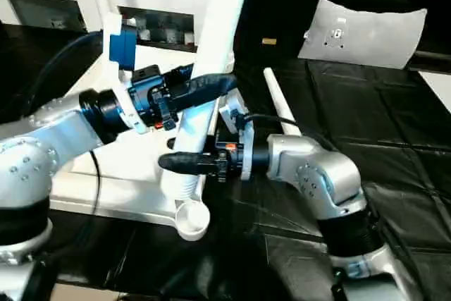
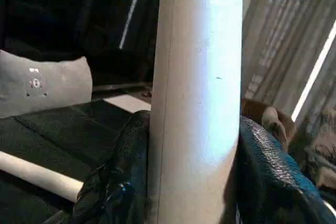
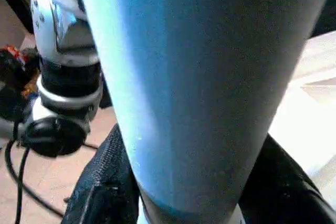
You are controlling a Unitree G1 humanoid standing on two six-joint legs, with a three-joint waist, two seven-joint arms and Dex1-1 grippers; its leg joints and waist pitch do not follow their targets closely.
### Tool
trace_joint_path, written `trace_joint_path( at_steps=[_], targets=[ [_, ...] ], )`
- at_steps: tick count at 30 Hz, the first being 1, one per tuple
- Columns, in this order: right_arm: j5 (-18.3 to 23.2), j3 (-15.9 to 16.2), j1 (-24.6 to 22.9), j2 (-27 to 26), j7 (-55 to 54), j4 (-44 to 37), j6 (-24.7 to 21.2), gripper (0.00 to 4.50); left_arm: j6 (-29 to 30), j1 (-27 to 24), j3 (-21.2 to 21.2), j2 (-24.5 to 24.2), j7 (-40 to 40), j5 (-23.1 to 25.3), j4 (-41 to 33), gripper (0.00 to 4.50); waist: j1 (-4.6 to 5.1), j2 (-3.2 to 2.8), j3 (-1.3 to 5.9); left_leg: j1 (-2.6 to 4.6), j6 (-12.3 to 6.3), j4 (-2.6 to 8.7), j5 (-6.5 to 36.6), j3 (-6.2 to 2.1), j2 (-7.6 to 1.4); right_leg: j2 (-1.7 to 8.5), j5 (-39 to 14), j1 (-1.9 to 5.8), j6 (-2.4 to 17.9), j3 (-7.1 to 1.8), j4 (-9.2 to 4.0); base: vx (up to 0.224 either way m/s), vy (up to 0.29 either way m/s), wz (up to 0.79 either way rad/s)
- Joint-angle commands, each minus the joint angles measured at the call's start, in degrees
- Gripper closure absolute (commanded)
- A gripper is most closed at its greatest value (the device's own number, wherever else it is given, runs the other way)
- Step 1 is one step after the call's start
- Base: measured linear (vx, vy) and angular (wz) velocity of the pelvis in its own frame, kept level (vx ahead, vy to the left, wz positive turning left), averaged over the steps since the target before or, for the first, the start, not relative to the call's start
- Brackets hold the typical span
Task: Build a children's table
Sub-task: Pick table leg
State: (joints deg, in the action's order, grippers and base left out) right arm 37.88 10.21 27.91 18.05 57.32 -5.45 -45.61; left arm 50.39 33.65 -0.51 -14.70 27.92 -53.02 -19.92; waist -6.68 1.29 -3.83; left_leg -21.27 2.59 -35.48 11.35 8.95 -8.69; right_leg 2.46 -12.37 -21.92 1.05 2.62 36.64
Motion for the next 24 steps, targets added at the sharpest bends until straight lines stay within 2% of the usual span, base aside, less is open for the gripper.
trace_joint_path(
  at_steps=[1,2,4,6,10,12,15,16,17,19,21,22,24],
  targets=[
    [-0.3,0.2,-0.6,-0.9,-2.4,0.1,0.3,2.57,-2.4,0.8,1.3,2.8,0.1,-2.0,-3.3,1.98,-0.33,0.04,3.78,0.43,1.24,4.39,6.3,-1.29,-4.19,6.06,-9.9,2.61,9.9,-3.33,-4.7,0.0,0.0,0.0],
    [-0.5,-0.9,-1.7,-2.6,-4.8,-0.2,1.9,2.57,-4.7,0.5,-1.5,6.3,-2.0,-4.5,-2.8,1.98,-0.29,0.19,3.75,0.4,1.28,4.45,6.4,-1.32,-4.17,6.01,-10.2,2.66,9.9,-3.28,-4.68,0.0,0.0,0.0],
    [-0.1,-2.8,-3.1,-5.3,-9.1,-0.9,2.5,2.58,-7.2,-0.2,-3.8,8.6,-2.8,-5.7,-2.8,1.98,-0.46,0.12,3.73,0.27,1.63,4.47,7.1,-1.33,-4.26,6.48,-11.5,2.68,10.3,-3.3,-4.93,0.0,0.0,0.0],
    [0.1,-3.3,-3.4,-6.1,-10.3,-1.3,2.1,2.6,-7.7,-0.6,-3.9,8.7,-2.4,-5.4,-3.0,1.98,-0.46,0.1,3.79,0.37,1.71,4.51,6.9,-1.34,-4.2,6.18,-11.3,2.55,10.2,-3.21,-4.88,0.0,0.0,0.0],
    [0.6,-4.2,-5.5,-8.9,-13.4,-3.3,2.1,2.6,-10.1,-1.5,-6.2,12.1,-4.8,-6.5,-1.4,1.98,-0.23,-0.09,3.63,0.41,2.26,4.73,8.5,-1.38,-4.19,6.03,-11.2,2.5,9.4,-3.29,-5.04,0.0,0.0,0.0],
    [0.8,-4.2,-6.4,-9.4,-13.7,-3.9,2.3,2.6,-9.4,-1.9,-5.9,12.2,-4.8,-6.6,-1.1,1.98,-0.17,0.01,3.53,0.33,2.28,4.84,9.2,-1.39,-4.2,6.13,-12.3,2.52,8.9,-3.36,-5.15,0.0,0.0,0.0],
    [0.8,-2.7,-8.0,-10.1,-13.7,-5.3,2.9,2.6,-7.8,-2.6,-2.3,11.6,-2.0,-4.2,-1.3,1.98,-0.2,-0.06,3.51,0.36,2.28,5.02,9.1,-1.57,-4.22,6.04,-13.6,2.46,7.0,-3.36,-5.27,0.0,0.0,0.0],
    [0.0,-1.7,-8.1,-10.0,-13.6,-5.4,3.6,2.6,-8.4,-2.4,0.0,10.4,-0.5,-1.7,-1.1,1.98,-0.25,-0.37,3.5,0.47,2.4,5.15,9.5,-1.7,-4.3,6.03,-14.2,2.27,6.3,-3.37,-5.36,0.0,0.0,0.0],
    [-0.5,-1.5,-8.0,-10.0,-13.8,-5.3,3.9,2.6,-9.1,-2.2,0.6,9.9,-0.3,-0.7,-0.9,1.98,-0.1,-0.33,3.52,0.5,2.58,5.11,9.6,-1.65,-4.33,5.92,-14.0,2.24,6.2,-3.41,-5.3,0.0,0.0,0.0],
    [-2.1,-1.6,-7.8,-9.7,-14.8,-4.6,5.5,2.6,-9.8,-1.5,-1.3,9.3,-1.9,-0.9,-0.4,1.98,0.01,-0.35,3.46,0.52,3.41,5.18,10.6,-1.68,-4.29,5.97,-14.0,2.3,6.5,-3.39,-5.22,0.0,0.0,0.0],
    [-3.6,-1.9,-7.8,-9.5,-16.1,-4.2,6.7,2.6,-10.0,-1.6,-3.7,8.8,-3.2,-2.3,-0.9,1.98,0.14,0.04,3.46,0.47,3.67,5.11,10.3,-1.56,-4.22,6.0,-13.2,2.43,7.0,-3.41,-5.21,0.0,0.0,0.0],
    [-4.4,-2.0,-8.0,-9.3,-16.8,-4.2,7.2,2.6,-10.1,-1.8,-4.6,8.3,-3.7,-2.4,-1.5,1.7,0.14,0.24,3.42,0.44,3.63,5.11,10.1,-1.57,-4.23,6.05,-13.0,2.44,7.1,-3.44,-5.12,0.0,0.0,0.0],
    [-6.6,-2.1,-8.2,-8.8,-18.5,-4.2,8.3,2.6,-10.1,-2.7,-6.8,6.7,-5.1,-2.5,-3.2,1.63,0.19,0.17,3.46,0.37,3.56,5.11,9.2,-1.62,-4.23,6.05,-12.5,2.51,7.2,-3.39,-4.88,0.0,0.0,0.0]
  ],
)
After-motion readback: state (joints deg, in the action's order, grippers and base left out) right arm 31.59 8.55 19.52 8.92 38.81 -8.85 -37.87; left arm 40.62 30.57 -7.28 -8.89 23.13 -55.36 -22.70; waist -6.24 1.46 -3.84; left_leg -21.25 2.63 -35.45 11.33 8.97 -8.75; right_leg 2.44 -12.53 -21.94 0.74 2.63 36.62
